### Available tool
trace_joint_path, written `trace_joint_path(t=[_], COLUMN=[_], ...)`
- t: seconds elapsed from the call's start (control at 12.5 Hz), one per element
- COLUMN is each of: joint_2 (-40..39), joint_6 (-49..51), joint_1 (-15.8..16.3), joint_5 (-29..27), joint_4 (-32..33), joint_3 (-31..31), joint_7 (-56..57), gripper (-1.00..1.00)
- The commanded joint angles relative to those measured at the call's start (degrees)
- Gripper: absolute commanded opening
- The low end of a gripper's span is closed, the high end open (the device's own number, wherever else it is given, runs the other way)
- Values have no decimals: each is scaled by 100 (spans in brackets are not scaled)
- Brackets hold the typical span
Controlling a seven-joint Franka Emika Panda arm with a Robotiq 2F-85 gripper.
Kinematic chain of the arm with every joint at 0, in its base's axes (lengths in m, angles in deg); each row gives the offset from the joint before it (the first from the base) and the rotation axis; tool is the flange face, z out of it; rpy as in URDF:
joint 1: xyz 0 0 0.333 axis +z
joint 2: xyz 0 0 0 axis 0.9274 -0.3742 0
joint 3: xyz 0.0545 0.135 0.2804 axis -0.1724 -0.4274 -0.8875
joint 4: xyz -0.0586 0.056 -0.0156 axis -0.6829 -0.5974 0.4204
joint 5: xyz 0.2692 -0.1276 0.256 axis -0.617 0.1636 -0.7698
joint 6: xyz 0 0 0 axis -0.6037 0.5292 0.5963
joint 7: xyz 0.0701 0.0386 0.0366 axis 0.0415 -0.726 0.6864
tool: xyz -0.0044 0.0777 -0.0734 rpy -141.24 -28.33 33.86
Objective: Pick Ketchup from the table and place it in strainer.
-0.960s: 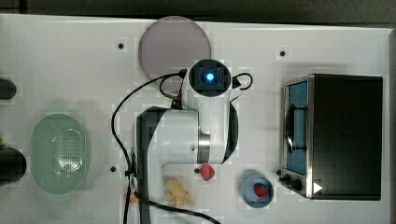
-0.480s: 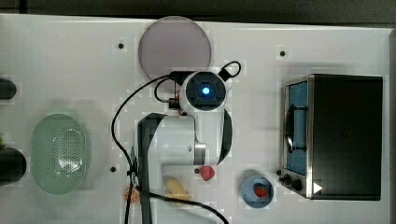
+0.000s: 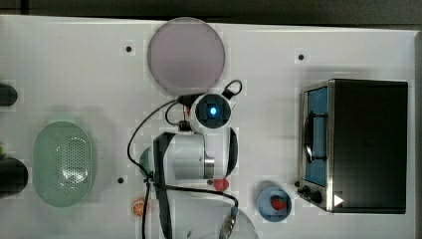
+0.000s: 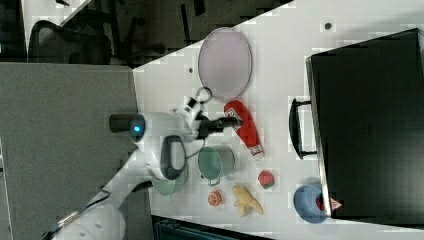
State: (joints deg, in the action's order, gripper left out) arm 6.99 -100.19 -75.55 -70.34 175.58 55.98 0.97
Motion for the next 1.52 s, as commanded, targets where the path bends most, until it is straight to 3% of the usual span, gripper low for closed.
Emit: trace_joint_path(t=[0.08, 0.72, 0.8, 1.04, 1.28, 1.52], joint_2=[-189, -453, -469, -427, -71, 647], joint_6=[-286, -729, -755, -747, -581, 286], joint_1=[49, 67, 68, 99, 122, 132], joint_5=[121, 123, 128, 127, 127, 122], joint_4=[70, 156, 149, 88, 71, -17], joint_3=[47, 77, 77, 54, 34, -19], joint_7=[298, 271, 269, 272, 264, -142], gripper=[100, 100, 92, 23, 23, 23])
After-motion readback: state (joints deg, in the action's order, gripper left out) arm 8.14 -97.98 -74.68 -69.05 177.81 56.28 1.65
